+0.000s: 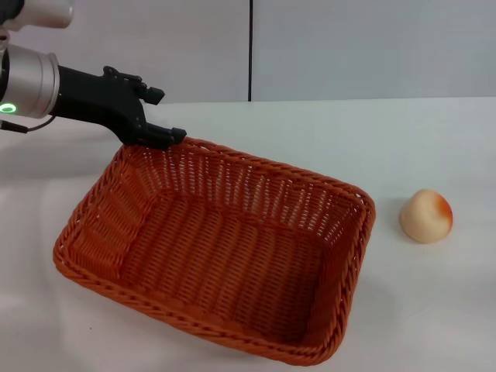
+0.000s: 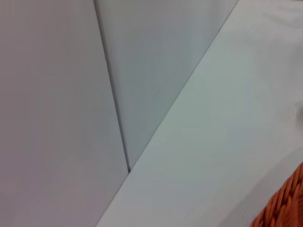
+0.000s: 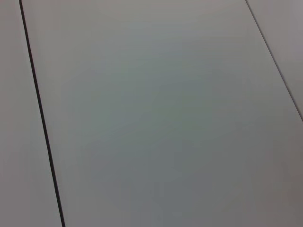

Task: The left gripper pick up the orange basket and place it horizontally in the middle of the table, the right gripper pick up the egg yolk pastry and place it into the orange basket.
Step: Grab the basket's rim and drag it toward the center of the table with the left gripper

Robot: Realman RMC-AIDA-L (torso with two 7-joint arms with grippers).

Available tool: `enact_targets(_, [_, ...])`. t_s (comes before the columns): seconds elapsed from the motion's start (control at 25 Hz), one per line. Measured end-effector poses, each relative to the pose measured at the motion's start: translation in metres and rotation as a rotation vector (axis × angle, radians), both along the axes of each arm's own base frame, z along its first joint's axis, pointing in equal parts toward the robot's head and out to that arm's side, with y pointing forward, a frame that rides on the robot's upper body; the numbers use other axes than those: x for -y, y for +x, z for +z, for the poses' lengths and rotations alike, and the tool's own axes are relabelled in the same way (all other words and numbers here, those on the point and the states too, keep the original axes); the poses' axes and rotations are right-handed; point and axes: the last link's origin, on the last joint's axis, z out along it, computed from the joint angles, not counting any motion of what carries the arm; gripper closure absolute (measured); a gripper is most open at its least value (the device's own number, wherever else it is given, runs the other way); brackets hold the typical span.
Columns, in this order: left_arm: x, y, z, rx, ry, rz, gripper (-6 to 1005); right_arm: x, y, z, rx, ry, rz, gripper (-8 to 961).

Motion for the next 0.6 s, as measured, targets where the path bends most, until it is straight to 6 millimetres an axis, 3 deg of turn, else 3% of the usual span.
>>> enact_targets(0.6, [-0.001, -0.018, -0.02, -0.099, -0.028, 0.021, 231, 0.0, 0.004, -0.004, -0.052, -0.017, -0.007, 324])
